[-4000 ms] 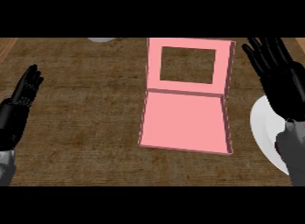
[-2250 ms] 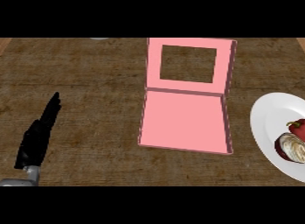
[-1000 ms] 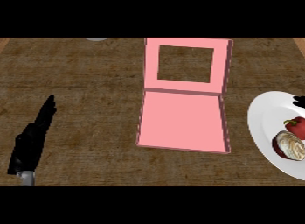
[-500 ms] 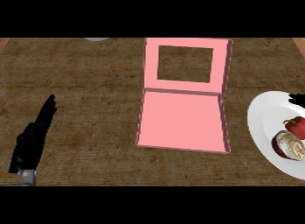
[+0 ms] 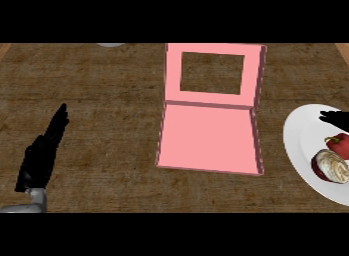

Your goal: Pick the bell pepper from the plate and place it in the cardboard box

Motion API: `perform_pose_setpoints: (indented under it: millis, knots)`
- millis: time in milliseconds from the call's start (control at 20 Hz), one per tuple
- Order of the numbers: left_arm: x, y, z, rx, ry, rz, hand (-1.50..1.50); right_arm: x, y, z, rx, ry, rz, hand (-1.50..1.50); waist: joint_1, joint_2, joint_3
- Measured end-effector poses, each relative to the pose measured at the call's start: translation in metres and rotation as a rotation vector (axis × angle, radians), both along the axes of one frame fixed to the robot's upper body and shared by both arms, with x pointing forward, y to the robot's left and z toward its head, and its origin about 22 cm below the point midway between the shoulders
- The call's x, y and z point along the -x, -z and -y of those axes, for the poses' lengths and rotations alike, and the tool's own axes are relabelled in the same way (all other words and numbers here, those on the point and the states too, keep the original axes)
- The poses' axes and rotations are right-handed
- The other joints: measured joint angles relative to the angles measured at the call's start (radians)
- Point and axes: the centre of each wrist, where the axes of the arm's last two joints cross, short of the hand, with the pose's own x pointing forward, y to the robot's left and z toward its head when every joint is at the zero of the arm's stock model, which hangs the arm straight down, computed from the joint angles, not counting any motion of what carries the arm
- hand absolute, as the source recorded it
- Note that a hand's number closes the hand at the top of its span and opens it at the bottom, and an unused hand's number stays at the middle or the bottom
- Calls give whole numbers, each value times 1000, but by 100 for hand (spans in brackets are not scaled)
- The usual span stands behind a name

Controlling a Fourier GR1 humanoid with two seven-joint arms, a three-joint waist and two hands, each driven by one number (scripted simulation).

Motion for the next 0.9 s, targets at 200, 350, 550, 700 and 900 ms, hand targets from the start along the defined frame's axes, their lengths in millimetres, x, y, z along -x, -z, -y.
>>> perform_pose_setpoints:
  millis: [200, 350, 550, 700, 900]
  knots:
    - [-4, 5, 1, -1, -4, 3, 0, -1, 9, 6, 17, -5, 3, -150, 1, 0, 0]
    - [1, 8, -2, 0, -6, 2, 0, -2, 15, 3, 33, -7, -14, 150, 1, 0, 0]
    - [4, 13, -3, 1, 0, -3, 0, -5, 23, 6, 25, -15, -16, 150, 3, -2, -7]
    - [9, 8, -6, 0, -3, 1, 0, -7, 19, 5, 24, -20, 70, 150, 1, -3, -6]
    - [4, 7, -3, 3, -6, 2, 0, -9, 20, 4, 23, -20, 175, 150, -1, -2, -6]
